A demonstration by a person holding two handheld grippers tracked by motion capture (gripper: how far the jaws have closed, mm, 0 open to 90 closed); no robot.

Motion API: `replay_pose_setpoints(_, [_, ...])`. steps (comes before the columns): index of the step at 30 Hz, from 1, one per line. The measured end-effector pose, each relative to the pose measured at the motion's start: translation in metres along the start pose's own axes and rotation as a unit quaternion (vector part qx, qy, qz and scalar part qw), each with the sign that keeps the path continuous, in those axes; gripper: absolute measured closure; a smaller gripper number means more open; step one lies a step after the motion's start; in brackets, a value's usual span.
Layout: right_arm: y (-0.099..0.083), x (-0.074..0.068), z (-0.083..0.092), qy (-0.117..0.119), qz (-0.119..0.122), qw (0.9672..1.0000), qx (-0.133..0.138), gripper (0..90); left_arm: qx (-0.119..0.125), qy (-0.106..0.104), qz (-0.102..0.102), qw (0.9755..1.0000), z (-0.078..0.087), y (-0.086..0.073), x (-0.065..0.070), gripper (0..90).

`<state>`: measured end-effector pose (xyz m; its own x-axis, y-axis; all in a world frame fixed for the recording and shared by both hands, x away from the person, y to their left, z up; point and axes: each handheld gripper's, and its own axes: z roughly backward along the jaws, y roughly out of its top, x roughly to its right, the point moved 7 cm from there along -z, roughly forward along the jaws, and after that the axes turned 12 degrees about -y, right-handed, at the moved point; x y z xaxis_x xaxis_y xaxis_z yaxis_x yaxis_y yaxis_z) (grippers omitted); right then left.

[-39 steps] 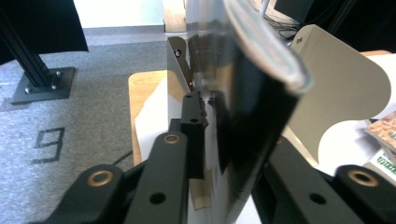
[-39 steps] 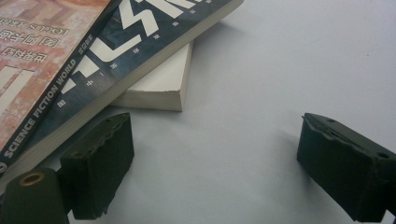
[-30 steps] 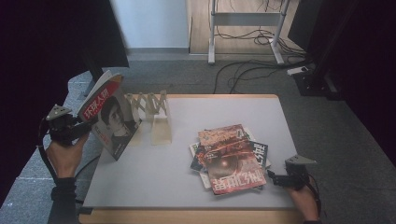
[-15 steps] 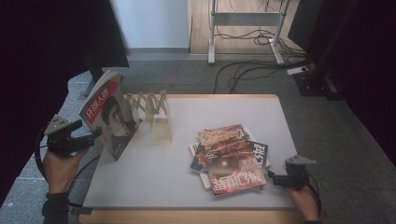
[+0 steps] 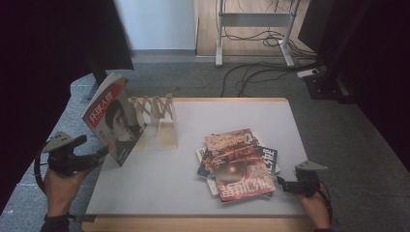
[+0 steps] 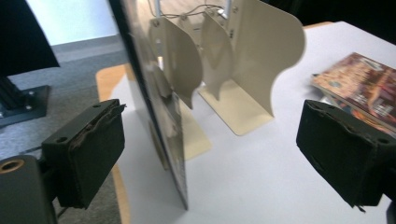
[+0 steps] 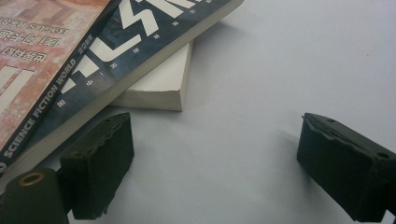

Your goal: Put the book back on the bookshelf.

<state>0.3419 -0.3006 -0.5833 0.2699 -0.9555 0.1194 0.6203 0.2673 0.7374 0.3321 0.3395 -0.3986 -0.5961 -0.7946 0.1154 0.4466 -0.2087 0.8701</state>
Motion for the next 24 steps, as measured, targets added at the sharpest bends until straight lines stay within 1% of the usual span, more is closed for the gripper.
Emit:
replay_pose_setpoints(1, [0.000, 0.000, 0.000, 0.000, 0.000, 1.0000, 0.000, 10.1, -0.001, -0.007, -0.005, 1.0000, 0.000, -0.003, 0.005, 6.7])
replay_pose_setpoints(3, [0.000, 0.000, 0.000, 0.000, 0.000, 1.0000, 0.000, 10.1, -0.005, -0.013, -0.013, 0.9998, -0.002, -0.007, 0.011, 6.4])
replay_pose_setpoints(4, [0.000, 0.000, 0.000, 0.000, 0.000, 1.0000, 0.000, 10.1, -0.005, -0.013, -0.013, 0.9998, -0.002, -0.007, 0.011, 5.9])
replay_pose_setpoints(5, [0.000, 0.000, 0.000, 0.000, 0.000, 1.0000, 0.000, 10.1, -0.010, -0.021, -0.022, 0.9995, -0.006, -0.011, 0.016, 5.5])
replay_pose_setpoints(6, [0.000, 0.000, 0.000, 0.000, 0.000, 1.0000, 0.000, 10.1, -0.010, -0.021, -0.022, 0.9995, -0.006, -0.011, 0.016, 4.6])
replay_pose_setpoints(7, [0.000, 0.000, 0.000, 0.000, 0.000, 1.0000, 0.000, 10.1, -0.015, -0.032, -0.027, 0.9990, -0.013, -0.015, 0.022, 3.2])
replay_pose_setpoints(8, [0.000, 0.000, 0.000, 0.000, 0.000, 1.0000, 0.000, 10.1, -0.015, -0.032, -0.027, 0.9990, -0.013, -0.015, 0.022, 1.7])
replay_pose_setpoints(9, [0.000, 0.000, 0.000, 0.000, 0.000, 1.0000, 0.000, 10.1, -0.020, -0.040, -0.029, 0.9986, -0.018, -0.018, 0.025, 0.0])
replay_pose_setpoints(11, [0.000, 0.000, 0.000, 0.000, 0.000, 1.0000, 0.000, 10.1, -0.028, -0.051, -0.034, 0.9977, -0.028, -0.023, 0.031, 0.0])
replay_pose_setpoints(12, [0.000, 0.000, 0.000, 0.000, 0.000, 1.0000, 0.000, 10.1, -0.037, -0.062, -0.040, 0.9966, -0.038, -0.028, 0.036, 0.0])
replay_pose_setpoints(14, [0.000, 0.000, 0.000, 0.000, 0.000, 1.0000, 0.000, 10.1, -0.038, -0.072, -0.042, 0.9958, -0.048, -0.032, 0.041, 0.0])
replay_pose_setpoints(15, [0.000, 0.000, 0.000, -0.001, 0.001, 1.0000, 0.000, 10.1, -0.038, -0.072, -0.042, 0.9958, -0.048, -0.032, 0.041, 0.0])
replay_pose_setpoints(16, [0.000, 0.000, 0.000, -0.001, 0.001, 1.0000, 0.000, 10.1, -0.037, -0.083, -0.040, 0.9950, -0.053, -0.034, 0.044, 0.0])
replay_pose_setpoints(17, [0.000, 0.000, 0.000, -0.001, 0.000, 1.0000, 0.000, 10.1, -0.039, -0.102, -0.037, 0.9933, -0.062, -0.039, 0.049, 0.0])
replay_pose_setpoints(18, [0.000, 0.000, 0.000, -0.001, 0.001, 1.0000, 0.000, 10.1, -0.039, -0.102, -0.037, 0.9933, -0.062, -0.039, 0.049, 0.0])
replay_pose_setpoints(19, [0.000, 0.000, 0.000, -0.001, 0.001, 1.0000, 0.000, 10.1, -0.047, -0.105, -0.042, 0.9925, -0.069, -0.043, 0.052, 0.0])
replay_pose_setpoints(20, [0.000, 0.000, 0.000, -0.001, 0.000, 1.0000, 0.001, 10.1, -0.061, -0.103, -0.051, 0.9915, -0.081, -0.050, 0.057, 0.0])
replay_pose_setpoints(21, [0.000, 0.000, 0.000, -0.001, 0.000, 1.0000, 0.001, 10.1, -0.061, -0.103, -0.051, 0.9915, -0.081, -0.050, 0.057, 0.0])
replay_pose_setpoints(22, [0.000, 0.000, 0.000, -0.001, 0.000, 1.0000, 0.001, 10.1, -0.071, -0.108, -0.056, 0.9900, -0.091, -0.056, 0.062, 0.0])
replay_pose_setpoints(23, [0.000, 0.000, 0.000, -0.001, 0.000, 1.0000, 0.001, 10.1, -0.071, -0.108, -0.056, 0.9900, -0.091, -0.056, 0.062, 0.0])
replay_pose_setpoints(24, [0.000, 0.000, 0.000, -0.001, 0.000, 1.0000, 0.001, 10.1, -0.075, -0.109, -0.058, 0.9894, -0.097, -0.060, 0.064, 0.0])
